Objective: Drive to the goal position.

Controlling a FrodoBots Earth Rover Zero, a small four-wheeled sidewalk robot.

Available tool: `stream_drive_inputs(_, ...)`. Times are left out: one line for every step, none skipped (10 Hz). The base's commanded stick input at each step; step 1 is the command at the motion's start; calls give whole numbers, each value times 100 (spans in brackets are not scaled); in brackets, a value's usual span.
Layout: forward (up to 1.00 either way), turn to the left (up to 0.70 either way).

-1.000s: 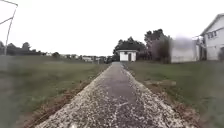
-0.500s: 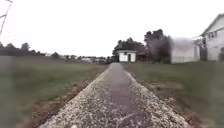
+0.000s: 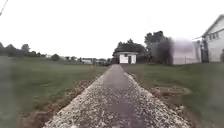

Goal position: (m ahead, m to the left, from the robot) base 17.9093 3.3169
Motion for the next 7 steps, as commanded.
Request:
stream_drive_inputs(70,0)
stream_drive_inputs(70,0)
stream_drive_inputs(70,0)
stream_drive_inputs(70,0)
stream_drive_inputs(70,0)
stream_drive_inputs(70,0)
stream_drive_inputs(70,0)
